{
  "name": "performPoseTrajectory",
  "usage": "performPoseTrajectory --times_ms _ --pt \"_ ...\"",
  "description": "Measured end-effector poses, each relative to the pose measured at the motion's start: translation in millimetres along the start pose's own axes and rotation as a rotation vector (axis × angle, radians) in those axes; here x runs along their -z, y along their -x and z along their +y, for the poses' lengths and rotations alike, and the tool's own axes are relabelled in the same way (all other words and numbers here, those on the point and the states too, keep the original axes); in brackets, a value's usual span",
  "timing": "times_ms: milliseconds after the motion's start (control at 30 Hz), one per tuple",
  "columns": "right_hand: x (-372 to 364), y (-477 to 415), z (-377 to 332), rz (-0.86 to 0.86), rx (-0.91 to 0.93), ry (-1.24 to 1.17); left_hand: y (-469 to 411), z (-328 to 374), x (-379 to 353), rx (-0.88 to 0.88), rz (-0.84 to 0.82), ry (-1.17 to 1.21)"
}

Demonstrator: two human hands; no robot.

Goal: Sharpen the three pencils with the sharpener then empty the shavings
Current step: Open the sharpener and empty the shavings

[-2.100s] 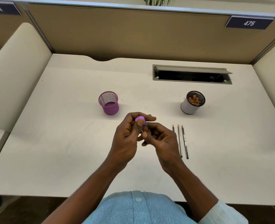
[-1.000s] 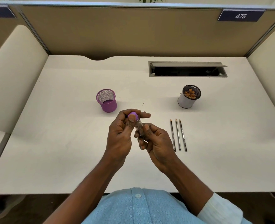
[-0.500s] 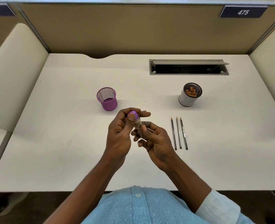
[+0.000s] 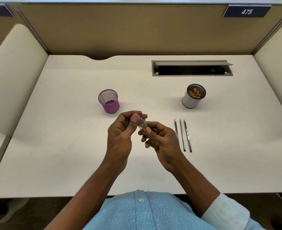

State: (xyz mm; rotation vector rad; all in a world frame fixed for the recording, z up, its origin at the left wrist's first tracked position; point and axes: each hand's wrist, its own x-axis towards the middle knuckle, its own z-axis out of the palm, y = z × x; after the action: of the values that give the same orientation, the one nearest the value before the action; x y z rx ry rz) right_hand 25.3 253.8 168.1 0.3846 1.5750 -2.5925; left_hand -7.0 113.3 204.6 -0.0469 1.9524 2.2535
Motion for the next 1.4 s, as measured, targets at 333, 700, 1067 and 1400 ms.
performPoseTrajectory --times_ms 333,700,1067,1400 --pt "-1 4 6 -0.001 0.010 0.013 -2 -5 2 0.070 0.037 0.121" --pt "8 4 5 0.036 0.047 0.071 0 -9 3 0.088 0.043 0.062" --pt "21 8 1 0.078 0.097 0.191 0 -16 5 0.151 0.006 0.225" --pt "29 12 0 0.136 0.052 0.115 2 -26 5 0.144 -0.027 0.194"
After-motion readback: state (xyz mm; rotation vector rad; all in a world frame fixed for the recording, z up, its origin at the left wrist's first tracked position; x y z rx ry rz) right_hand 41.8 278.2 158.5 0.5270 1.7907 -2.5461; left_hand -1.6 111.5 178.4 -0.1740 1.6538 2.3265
